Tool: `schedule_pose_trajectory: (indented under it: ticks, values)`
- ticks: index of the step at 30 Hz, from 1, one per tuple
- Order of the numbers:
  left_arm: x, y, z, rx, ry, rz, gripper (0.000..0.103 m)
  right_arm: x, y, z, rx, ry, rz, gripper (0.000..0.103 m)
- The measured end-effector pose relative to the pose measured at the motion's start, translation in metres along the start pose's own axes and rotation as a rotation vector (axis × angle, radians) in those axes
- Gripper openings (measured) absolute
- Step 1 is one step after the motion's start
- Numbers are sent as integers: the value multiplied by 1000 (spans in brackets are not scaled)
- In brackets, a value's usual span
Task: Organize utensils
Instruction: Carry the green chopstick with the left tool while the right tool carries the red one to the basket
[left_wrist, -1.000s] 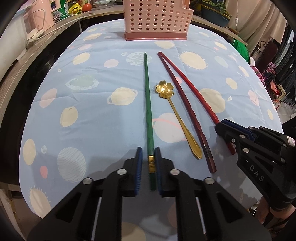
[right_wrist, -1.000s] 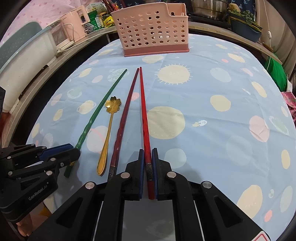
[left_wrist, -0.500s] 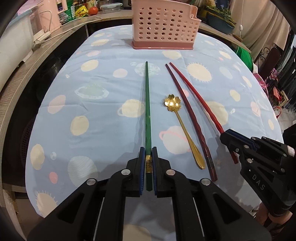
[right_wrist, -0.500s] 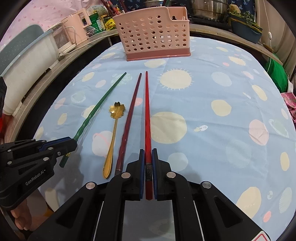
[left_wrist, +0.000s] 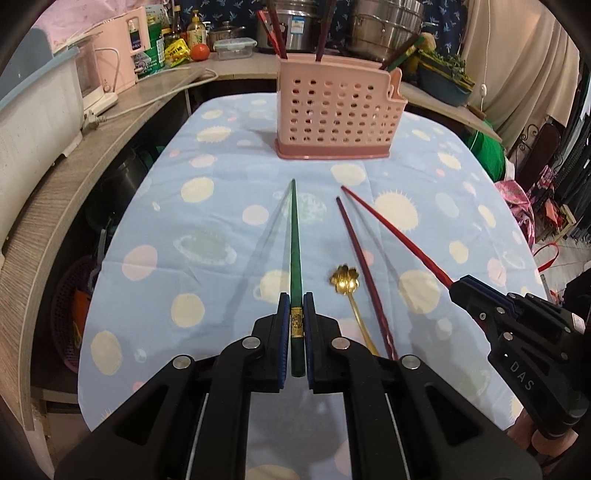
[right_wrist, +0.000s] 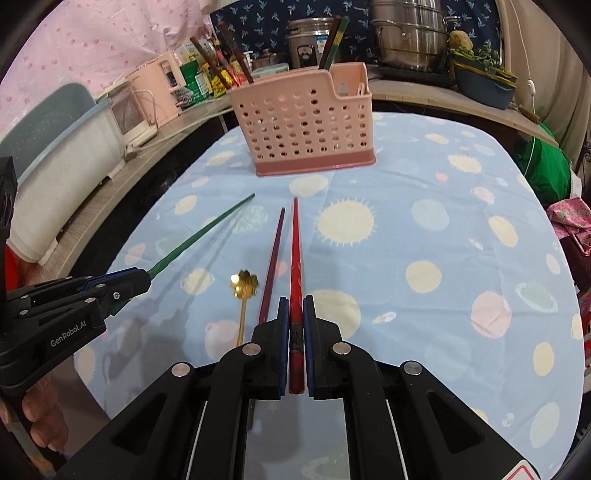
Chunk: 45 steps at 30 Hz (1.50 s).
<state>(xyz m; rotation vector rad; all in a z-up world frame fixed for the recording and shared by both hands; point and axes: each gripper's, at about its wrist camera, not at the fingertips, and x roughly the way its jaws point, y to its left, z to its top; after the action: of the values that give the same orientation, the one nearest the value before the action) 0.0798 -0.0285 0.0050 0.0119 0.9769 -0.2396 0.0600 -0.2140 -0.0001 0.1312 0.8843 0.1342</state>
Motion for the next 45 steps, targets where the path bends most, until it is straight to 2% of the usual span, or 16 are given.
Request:
schedule_pose_trajectory:
  ticks: [15, 37, 45]
  values:
    - [-31, 4, 60, -30, -143, -4, 7, -32, -5, 70, 21, -166, 33, 7]
    - [-76, -5, 154, -22, -337, -37, 7, -55, -14, 144, 37, -293, 67, 7]
    - [-98, -13, 196, -29, -412, -95, 7, -74, -19, 193, 51, -384, 101, 7]
